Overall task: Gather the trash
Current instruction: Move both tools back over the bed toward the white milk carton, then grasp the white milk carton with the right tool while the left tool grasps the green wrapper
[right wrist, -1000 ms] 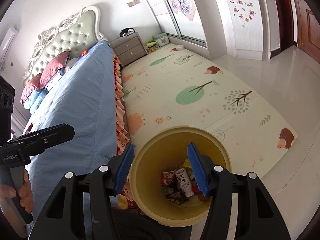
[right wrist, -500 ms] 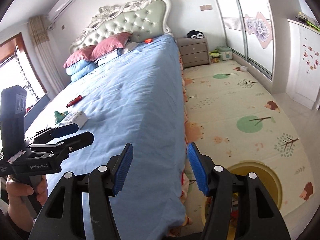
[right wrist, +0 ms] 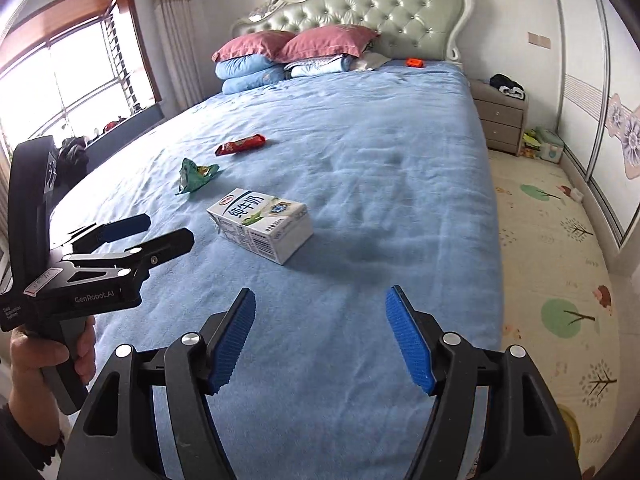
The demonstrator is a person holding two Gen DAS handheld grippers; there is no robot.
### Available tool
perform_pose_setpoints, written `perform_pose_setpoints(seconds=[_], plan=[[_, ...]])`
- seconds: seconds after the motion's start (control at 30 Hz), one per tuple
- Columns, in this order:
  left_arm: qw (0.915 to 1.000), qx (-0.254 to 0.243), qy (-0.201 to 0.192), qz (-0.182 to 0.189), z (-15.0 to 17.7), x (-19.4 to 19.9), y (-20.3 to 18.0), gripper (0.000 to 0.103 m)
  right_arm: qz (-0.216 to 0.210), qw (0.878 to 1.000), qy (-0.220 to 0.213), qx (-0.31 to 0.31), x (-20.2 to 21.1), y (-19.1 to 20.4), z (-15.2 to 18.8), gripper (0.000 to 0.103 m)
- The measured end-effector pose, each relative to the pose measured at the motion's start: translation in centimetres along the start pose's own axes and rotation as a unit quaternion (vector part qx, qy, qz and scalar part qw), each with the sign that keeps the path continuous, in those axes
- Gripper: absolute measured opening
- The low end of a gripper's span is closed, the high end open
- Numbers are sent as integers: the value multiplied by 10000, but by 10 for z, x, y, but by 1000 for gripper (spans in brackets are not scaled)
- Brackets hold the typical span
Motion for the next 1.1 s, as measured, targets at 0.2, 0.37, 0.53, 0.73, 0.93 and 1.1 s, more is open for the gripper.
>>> perform_pose_setpoints(seconds=[0.2, 0.37, 0.53, 0.73, 0.93, 1.1], plan=[[9991, 345, 60, -230, -1, -14, 48, 95, -100, 9989, 239, 394, -36, 27, -19, 66], [9986, 442, 163, -226, -4, -31, 65, 95, -101, 9974, 408, 584, -63, 36, -34, 68], [9976, 575, 224, -301, -15, -48, 87, 95, 49, 9937, 569, 965, -88, 44, -43, 71], [9961, 794, 260, -284, -24, -65, 109, 95, 176, 9841, 428, 1716, -108, 60, -56, 79], [9934, 1054, 365, -273, -25, -79, 130, 95, 67, 9674, 551, 2469, -132, 84, -63, 82], [9914, 1207, 422, -294, -28, -87, 143, 95, 80, 9575, 778, 2776, -152, 100, -55, 80]])
Point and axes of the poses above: each gripper's, at about its wrist camera, not at the fingertips, and x roughly against the way its jaws point, y to its left, z to its underside, the point moved 6 cm from there along -x, roughly the way its jaws point, and after that the axes turned 1 degree about y, right-handed, at the moved point
